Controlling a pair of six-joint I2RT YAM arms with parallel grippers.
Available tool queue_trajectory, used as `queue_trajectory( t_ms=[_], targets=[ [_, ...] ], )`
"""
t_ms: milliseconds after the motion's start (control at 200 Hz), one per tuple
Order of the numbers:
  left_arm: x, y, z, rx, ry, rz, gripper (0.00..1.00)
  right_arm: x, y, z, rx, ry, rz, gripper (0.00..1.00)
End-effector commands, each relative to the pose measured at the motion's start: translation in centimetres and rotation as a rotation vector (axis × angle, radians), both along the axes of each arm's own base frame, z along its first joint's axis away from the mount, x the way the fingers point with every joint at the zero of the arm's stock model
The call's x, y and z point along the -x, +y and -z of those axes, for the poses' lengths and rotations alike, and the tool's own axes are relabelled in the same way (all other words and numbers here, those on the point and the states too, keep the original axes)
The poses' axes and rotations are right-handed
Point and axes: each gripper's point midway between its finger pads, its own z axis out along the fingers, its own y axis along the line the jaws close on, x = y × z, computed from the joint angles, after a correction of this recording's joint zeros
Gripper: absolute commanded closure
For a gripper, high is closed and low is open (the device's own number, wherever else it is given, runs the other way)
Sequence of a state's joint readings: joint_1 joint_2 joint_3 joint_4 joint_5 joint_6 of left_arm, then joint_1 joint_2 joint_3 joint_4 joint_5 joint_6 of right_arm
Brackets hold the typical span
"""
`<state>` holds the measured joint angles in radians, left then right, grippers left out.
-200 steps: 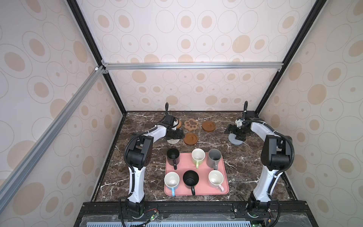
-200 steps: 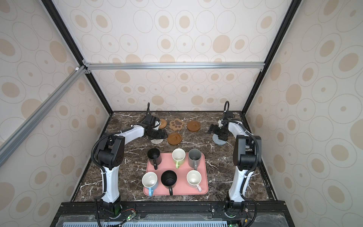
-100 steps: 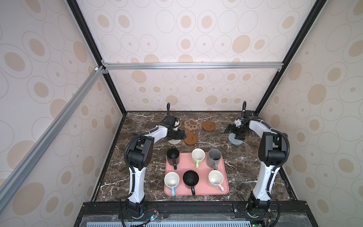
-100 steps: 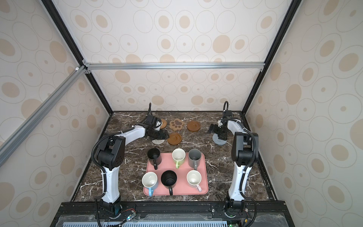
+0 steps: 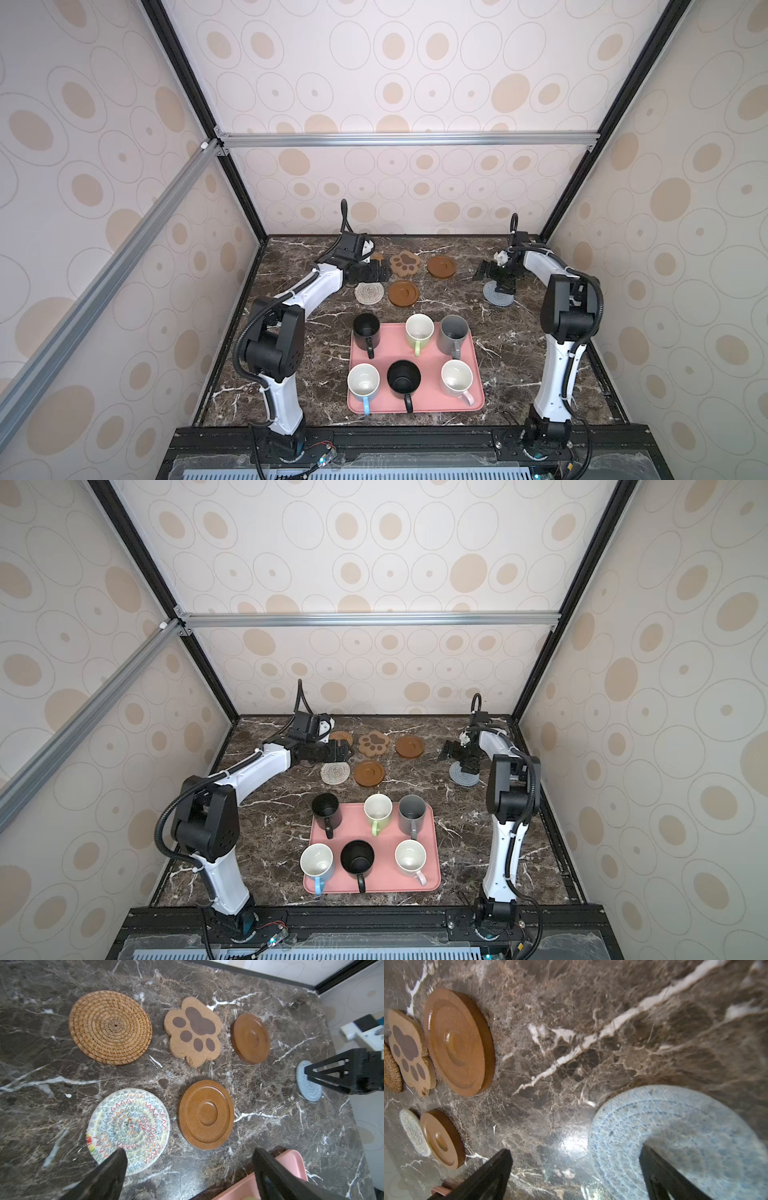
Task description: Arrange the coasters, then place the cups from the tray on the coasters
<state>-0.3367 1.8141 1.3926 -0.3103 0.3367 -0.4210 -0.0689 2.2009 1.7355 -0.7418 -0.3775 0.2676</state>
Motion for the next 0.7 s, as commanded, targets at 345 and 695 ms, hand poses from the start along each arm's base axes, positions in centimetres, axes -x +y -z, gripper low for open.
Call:
queue_trajectory(
  t_ms=[345,695],
  targets=[
    [3.0,3.7,-1.4,0.111,-0.058,-0.129,0.00,6.1,4.5,1.8,-0.131,0.139,-0.019,0.00],
    [4.0,4.4,-1.4,0.161,-0.066,-0.168,0.00,5.9,9.7,0.7,-0.181,0.106,-0.064,0.00]
  ],
)
